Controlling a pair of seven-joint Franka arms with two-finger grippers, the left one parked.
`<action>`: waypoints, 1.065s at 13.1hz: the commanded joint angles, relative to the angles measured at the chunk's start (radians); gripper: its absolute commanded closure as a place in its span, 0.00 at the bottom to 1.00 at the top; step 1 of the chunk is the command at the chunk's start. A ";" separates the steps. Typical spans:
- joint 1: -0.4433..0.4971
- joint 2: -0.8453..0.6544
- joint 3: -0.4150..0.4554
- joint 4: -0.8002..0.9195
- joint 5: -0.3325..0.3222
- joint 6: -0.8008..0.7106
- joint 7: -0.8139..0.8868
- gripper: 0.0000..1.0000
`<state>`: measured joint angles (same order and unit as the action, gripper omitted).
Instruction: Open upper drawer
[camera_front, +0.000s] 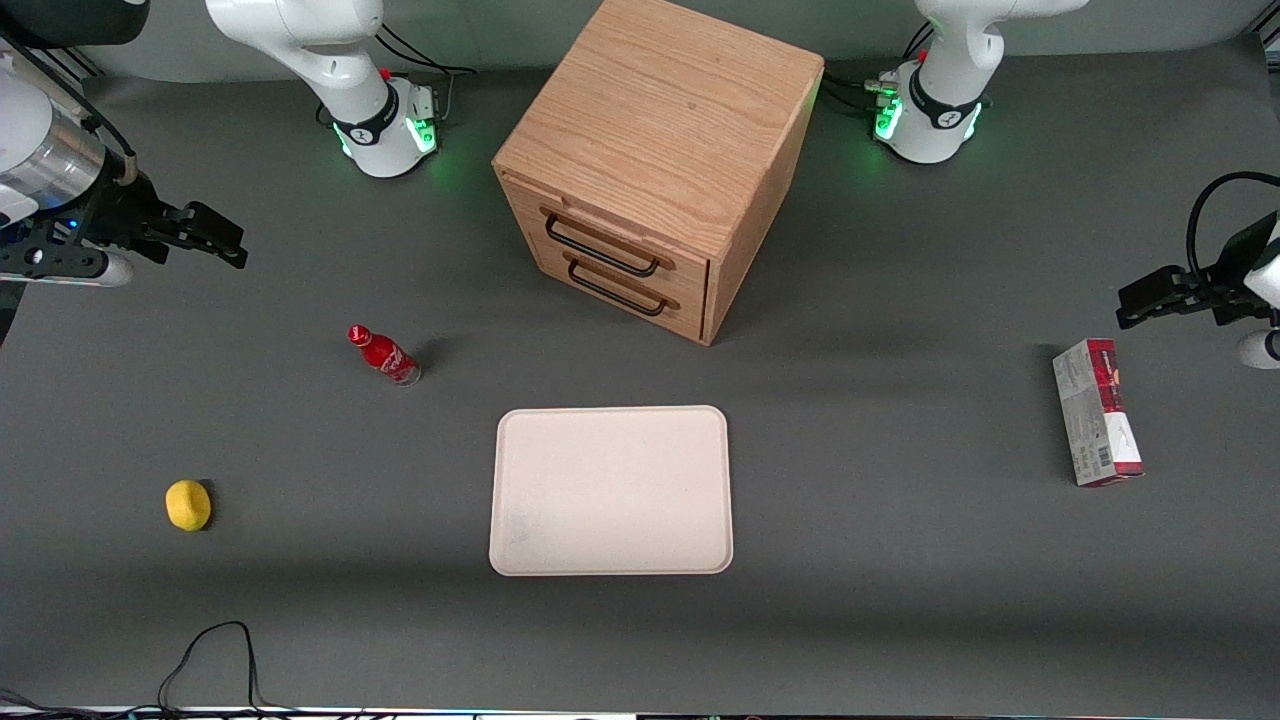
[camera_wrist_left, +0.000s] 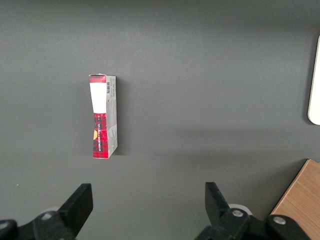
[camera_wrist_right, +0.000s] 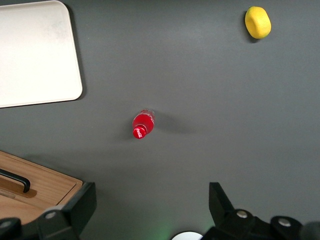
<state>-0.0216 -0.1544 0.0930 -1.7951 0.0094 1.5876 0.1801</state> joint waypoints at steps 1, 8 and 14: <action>0.014 -0.017 -0.012 -0.007 0.011 0.002 -0.021 0.00; 0.014 0.130 0.091 0.170 0.021 0.005 -0.002 0.00; 0.026 0.231 0.387 0.281 0.011 -0.029 -0.016 0.00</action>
<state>-0.0010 0.0461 0.4050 -1.5788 0.0135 1.5927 0.1801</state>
